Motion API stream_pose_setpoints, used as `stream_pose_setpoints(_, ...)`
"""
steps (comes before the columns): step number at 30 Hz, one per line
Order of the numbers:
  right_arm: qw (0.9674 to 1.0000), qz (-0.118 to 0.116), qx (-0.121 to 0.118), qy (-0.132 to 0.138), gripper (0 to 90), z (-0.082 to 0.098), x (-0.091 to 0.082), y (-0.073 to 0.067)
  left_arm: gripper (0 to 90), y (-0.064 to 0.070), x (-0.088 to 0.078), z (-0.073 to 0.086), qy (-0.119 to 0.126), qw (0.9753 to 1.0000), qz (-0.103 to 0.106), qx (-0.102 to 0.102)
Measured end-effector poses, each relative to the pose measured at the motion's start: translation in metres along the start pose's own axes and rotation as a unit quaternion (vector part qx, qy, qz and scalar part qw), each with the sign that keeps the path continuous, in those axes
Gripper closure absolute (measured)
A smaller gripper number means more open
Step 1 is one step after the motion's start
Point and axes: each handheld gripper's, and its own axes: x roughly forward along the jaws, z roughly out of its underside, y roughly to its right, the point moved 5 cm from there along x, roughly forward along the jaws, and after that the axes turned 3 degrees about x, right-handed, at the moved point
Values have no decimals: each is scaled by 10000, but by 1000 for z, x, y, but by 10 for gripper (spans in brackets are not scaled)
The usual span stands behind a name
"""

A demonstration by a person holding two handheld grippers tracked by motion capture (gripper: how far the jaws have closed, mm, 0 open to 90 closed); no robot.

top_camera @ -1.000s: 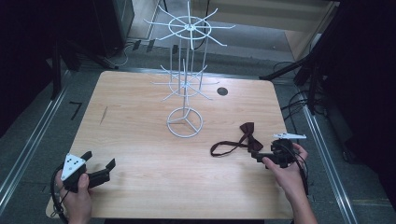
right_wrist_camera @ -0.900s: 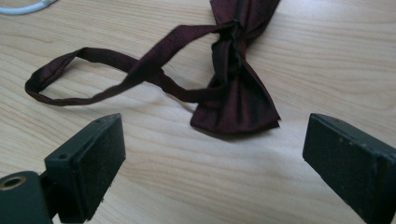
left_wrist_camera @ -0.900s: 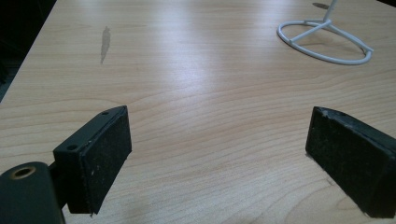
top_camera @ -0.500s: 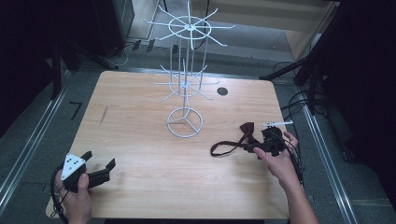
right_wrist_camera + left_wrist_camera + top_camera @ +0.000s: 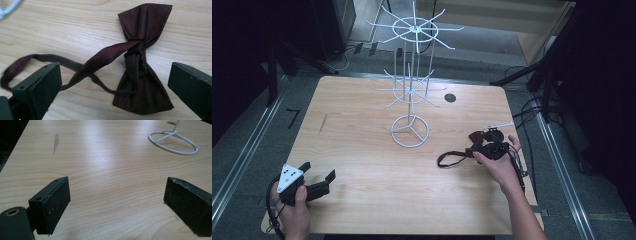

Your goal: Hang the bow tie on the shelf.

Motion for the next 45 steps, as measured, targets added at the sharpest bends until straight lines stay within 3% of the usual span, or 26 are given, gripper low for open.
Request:
stream_pose_setpoints(8,9988,235,-284,-308,0,4,13,-4,75,0,0,0,4,10000,10,-14)
stream_pose_setpoints(19,9969,393,-316,-600,2,16,24,7,75,0,0,0,-2,10000,3,0)
stream_pose_setpoints(22,9968,514,-330,-513,83,15,22,9,75,0,0,0,-7,10000,1,1)
stream_pose_setpoints(24,9972,544,-277,-425,186,13,20,10,75,0,0,0,-5,10000,1,1)
stream_pose_setpoints(27,9978,548,-242,-281,424,12,14,12,75,0,0,0,-6,10000,0,-3)
stream_pose_setpoints(33,9980,483,-347,-220,663,14,10,13,75,0,0,0,-7,10000,1,-3)
stream_pose_setpoints(38,9987,354,-362,-100,802,15,7,12,75,0,0,0,-5,10000,-5,-16)
stream_pose_setpoints(45,9992,133,-351,144,827,15,3,8,75,0,0,0,-7,10000,-5,-20)
